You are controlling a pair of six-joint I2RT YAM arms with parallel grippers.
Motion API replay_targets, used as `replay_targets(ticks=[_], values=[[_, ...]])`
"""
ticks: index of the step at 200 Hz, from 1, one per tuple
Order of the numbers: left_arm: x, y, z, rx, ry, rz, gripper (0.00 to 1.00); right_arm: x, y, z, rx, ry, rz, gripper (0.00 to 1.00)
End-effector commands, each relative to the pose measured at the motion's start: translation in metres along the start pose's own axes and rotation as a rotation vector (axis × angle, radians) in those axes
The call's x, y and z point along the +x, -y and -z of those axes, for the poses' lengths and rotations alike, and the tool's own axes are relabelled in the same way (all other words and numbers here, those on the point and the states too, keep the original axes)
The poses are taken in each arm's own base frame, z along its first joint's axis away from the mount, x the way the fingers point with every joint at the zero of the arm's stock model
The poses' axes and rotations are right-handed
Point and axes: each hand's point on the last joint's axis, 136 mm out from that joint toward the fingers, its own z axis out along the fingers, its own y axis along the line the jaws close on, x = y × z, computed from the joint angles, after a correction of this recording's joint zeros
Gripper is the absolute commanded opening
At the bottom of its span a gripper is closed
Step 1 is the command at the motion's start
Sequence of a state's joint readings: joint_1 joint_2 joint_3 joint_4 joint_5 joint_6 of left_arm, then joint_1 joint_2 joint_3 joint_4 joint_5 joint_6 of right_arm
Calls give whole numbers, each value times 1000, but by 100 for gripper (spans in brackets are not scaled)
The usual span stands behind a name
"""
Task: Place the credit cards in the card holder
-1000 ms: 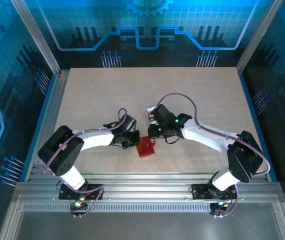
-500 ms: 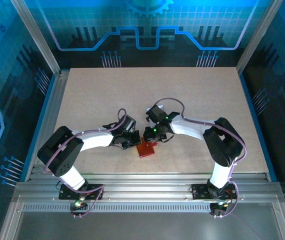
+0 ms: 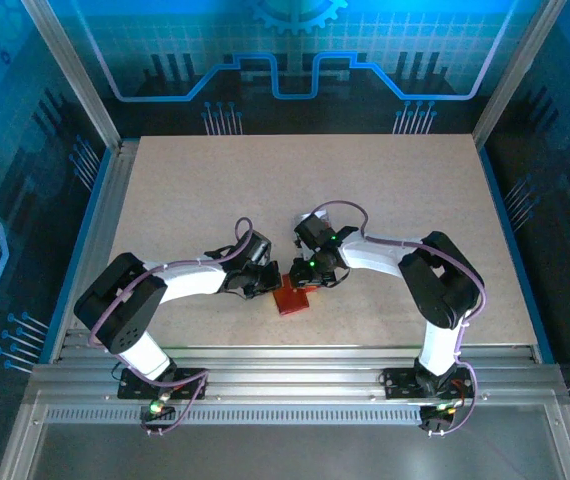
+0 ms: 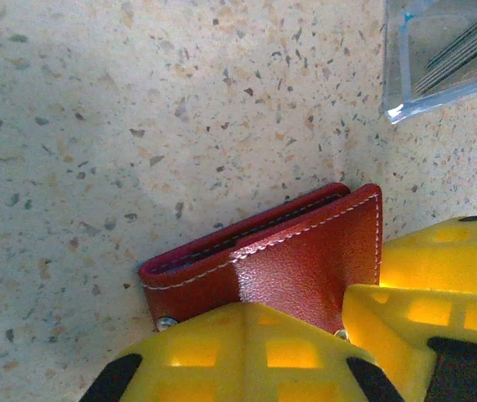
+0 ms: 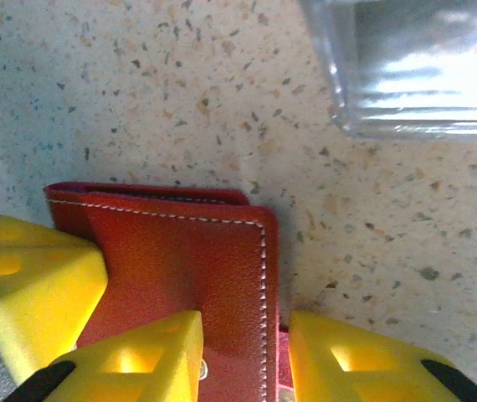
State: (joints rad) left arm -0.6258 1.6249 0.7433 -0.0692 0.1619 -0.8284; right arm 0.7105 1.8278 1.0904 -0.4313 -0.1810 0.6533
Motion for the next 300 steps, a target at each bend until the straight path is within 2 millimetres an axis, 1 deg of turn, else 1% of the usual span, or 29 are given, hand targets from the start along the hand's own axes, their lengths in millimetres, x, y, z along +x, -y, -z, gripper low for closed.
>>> replay_targets(ticks=[1, 44, 74, 108, 137, 175, 217, 233, 269, 300], values=[[31, -63, -10, -213, -82, 15, 0, 7, -2, -1, -34, -29, 7, 33], [34, -65, -12, -211, -84, 23, 0, 2, -8, 16, -16, 7, 38, 27], [33, -65, -12, -208, -79, 28, 0, 3, -6, 22, 62, 6, 69, 23], [35, -64, -13, -203, -78, 28, 0, 4, -14, 26, 57, 9, 88, 19], [35, -62, -14, -191, -79, 27, 0, 4, -29, 28, -11, 11, 100, 14], [32, -50, -13, -146, -71, 25, 0, 5, -51, 30, -138, 5, 107, 13], [29, -39, -12, -108, -66, 24, 0, 4, -62, 29, -218, -6, 104, 12], [28, -36, -10, -97, -62, 26, 0, 5, -59, 24, -204, -18, 99, 12], [27, -33, -7, -90, -54, 24, 0, 5, -34, 17, -46, -26, 90, 13], [27, -34, -6, -92, -52, 24, 0, 11, -32, 10, -47, -55, 84, 17]])
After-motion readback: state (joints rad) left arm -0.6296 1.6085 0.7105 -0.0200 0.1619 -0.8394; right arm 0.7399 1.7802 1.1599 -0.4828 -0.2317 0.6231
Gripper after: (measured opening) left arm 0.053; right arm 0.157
